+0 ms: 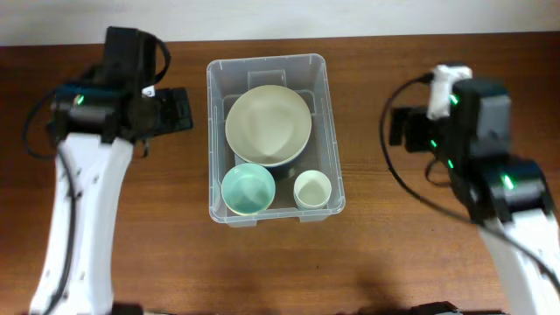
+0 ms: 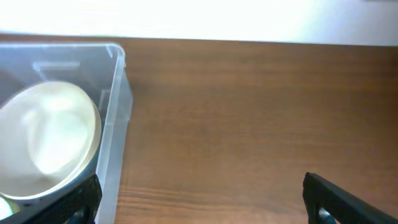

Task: Pack container

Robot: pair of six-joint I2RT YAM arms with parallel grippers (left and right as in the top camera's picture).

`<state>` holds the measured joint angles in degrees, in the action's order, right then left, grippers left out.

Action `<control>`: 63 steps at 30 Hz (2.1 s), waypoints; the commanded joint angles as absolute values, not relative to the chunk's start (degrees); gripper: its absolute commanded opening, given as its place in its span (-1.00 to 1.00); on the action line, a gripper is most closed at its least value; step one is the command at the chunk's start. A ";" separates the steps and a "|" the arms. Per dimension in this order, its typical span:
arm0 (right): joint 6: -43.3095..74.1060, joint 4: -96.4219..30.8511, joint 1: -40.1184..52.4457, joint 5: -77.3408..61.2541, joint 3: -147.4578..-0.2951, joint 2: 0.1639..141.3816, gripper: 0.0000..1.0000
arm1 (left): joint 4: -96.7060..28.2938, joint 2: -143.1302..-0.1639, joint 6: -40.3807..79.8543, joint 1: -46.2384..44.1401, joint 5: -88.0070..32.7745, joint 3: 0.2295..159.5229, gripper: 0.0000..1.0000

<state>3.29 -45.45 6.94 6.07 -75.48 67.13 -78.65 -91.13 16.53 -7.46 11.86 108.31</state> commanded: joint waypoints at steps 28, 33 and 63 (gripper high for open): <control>10.17 -50.81 6.72 7.11 -43.03 22.48 0.98 | -62.26 -31.86 19.05 -10.39 12.27 54.24 0.99; 10.11 -50.87 6.72 7.16 -43.03 22.48 0.98 | -62.65 -31.86 19.05 -10.39 12.27 54.24 0.99; -6.39 -7.70 2.20 -1.10 -9.56 0.21 0.98 | -62.65 -31.86 19.05 -10.39 12.25 54.24 0.99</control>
